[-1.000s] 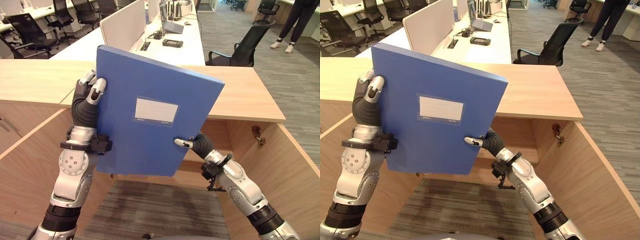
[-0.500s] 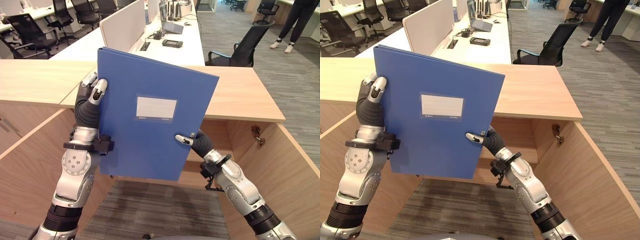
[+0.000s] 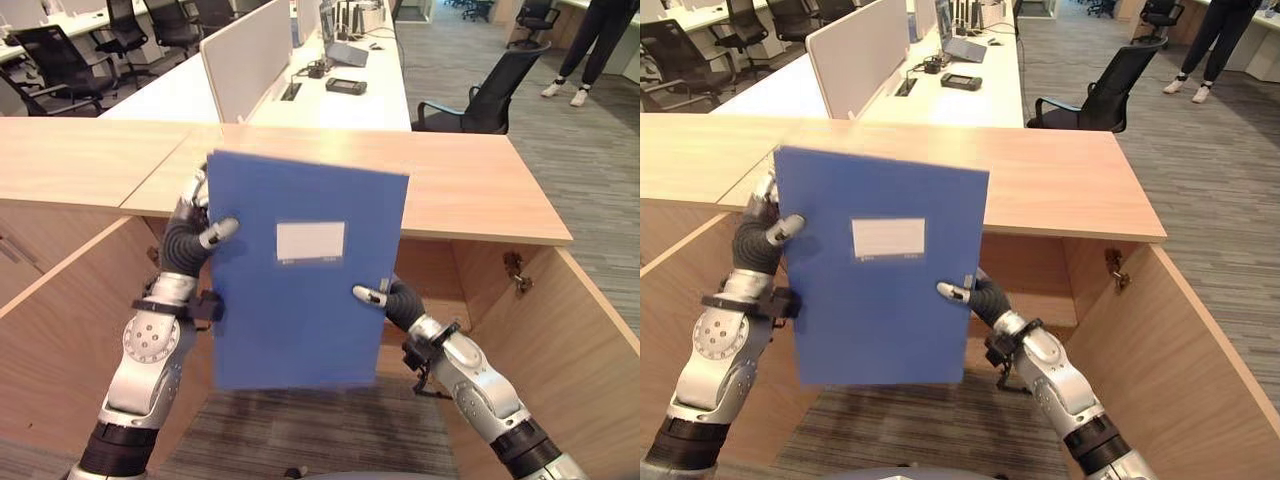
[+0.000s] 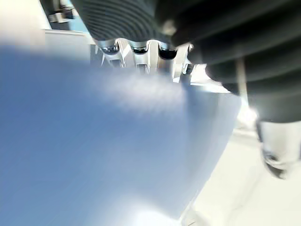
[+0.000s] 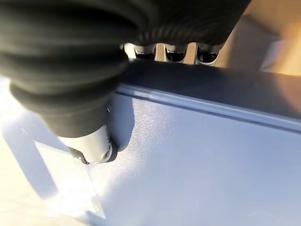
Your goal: Put the empty folder in the office cabinet
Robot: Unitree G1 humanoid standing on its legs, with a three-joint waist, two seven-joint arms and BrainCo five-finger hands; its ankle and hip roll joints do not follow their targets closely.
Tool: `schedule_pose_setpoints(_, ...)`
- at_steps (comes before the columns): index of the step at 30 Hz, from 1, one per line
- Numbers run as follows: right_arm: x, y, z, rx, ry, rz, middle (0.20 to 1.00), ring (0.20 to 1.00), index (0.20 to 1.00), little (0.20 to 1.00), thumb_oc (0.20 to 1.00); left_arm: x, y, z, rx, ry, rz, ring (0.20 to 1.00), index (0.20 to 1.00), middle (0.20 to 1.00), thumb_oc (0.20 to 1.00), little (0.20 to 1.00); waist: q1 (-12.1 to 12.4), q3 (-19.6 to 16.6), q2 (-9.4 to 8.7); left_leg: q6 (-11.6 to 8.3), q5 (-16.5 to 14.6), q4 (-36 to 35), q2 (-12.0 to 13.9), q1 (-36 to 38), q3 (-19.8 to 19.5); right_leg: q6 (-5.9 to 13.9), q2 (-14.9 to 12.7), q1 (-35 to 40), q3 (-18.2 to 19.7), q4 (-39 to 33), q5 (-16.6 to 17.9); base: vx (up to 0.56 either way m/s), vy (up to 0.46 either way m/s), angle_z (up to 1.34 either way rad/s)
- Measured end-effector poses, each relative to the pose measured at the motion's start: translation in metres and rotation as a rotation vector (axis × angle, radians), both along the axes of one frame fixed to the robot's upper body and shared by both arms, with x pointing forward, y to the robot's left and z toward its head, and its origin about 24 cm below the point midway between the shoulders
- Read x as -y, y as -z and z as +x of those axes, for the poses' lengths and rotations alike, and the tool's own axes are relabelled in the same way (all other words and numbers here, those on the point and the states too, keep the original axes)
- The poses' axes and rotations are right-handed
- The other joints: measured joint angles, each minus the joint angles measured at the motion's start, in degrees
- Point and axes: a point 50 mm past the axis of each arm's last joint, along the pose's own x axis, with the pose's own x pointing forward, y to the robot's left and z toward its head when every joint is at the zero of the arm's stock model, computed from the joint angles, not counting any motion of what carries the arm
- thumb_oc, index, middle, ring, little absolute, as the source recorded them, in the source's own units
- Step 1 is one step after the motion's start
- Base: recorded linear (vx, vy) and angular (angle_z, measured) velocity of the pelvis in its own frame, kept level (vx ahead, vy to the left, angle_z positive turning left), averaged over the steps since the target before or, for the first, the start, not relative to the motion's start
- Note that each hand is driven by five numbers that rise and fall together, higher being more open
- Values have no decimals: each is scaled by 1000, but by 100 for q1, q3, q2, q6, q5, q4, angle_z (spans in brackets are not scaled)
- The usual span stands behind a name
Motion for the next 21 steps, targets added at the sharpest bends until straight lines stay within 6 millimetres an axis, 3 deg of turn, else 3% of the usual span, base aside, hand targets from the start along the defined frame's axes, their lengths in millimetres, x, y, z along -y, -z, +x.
schedule_pose_setpoints(3,10,26,-8,-101,19,-59,200,200,200,200,200,-11,37,-6,-157,-16,-6,1000,1000,1000,1000,1000,-5,13,-11,1,-2,-2,0,-19,0,1,-2,-7,2,0,0,0,0,0)
schedule_pose_setpoints(5,25,56,-23,-230,67,-144,200,200,200,200,200,-20,75,-18,-328,-50,-39,1000,1000,1000,1000,1000,7,28,-27,16,-16,-2,0,-28,-6,2,-3,-25,2,0,-1,0,0,0)
schedule_pose_setpoints(8,35,73,-35,-301,85,-210,200,200,200,200,200,-25,100,-29,-443,-55,-42,1000,1000,1000,1000,1000,9,103,-18,17,-16,-3,0,-75,-8,4,-3,-31,1,-1,-1,0,0,0)
schedule_pose_setpoints(11,46,88,-46,-366,113,-264,200,200,200,200,200,-29,141,-47,-627,-105,-93,1000,1000,1000,1000,1000,-25,123,8,15,-48,-3,1,-131,-20,3,-2,-78,-5,-1,-1,0,0,0)
schedule_pose_setpoints(14,59,96,-48,-405,169,-311,200,200,200,200,200,-20,165,-61,-739,-93,-125,1000,1000,1000,1000,1000,-22,123,8,15,3,-2,2,-171,-43,-1,2,-106,-28,0,2,0,-5,2)
schedule_pose_setpoints(18,65,107,-54,-458,213,-334,200,200,200,200,200,-15,178,-70,-801,-83,-131,1000,1000,1000,1000,1000,4,123,6,15,23,-1,2,-182,-74,-1,6,-103,-38,0,0,11,-14,5)
schedule_pose_setpoints(21,68,124,-62,-547,293,-323,200,200,200,200,200,-12,204,-86,-936,-101,-117,1000,1000,1000,1000,1000,-8,110,22,15,19,-3,3,-165,-120,-18,10,-60,-50,-1,-16,9,-15,6)
